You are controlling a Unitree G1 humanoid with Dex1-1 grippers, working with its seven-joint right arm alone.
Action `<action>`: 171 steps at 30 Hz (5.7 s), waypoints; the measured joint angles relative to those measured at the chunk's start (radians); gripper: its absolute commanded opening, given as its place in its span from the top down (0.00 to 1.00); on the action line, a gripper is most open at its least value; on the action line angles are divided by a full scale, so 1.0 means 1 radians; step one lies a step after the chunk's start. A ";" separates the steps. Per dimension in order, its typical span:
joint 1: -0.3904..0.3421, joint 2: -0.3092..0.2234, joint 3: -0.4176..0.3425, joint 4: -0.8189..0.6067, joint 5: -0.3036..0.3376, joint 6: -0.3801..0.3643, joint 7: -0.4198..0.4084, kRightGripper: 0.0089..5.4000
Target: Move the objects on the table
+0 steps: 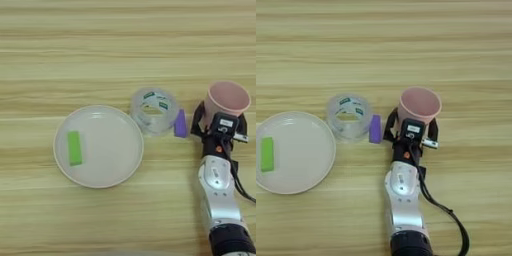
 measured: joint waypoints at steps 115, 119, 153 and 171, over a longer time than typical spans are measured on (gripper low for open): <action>0.288 -0.062 0.492 -0.371 0.119 -0.076 0.611 0.01; 0.297 -0.074 0.497 -0.371 0.122 -0.071 0.631 0.01; 0.316 -0.202 0.460 -0.366 0.034 -0.032 0.720 0.01; 0.386 -0.358 0.230 -0.477 0.148 0.034 0.782 0.01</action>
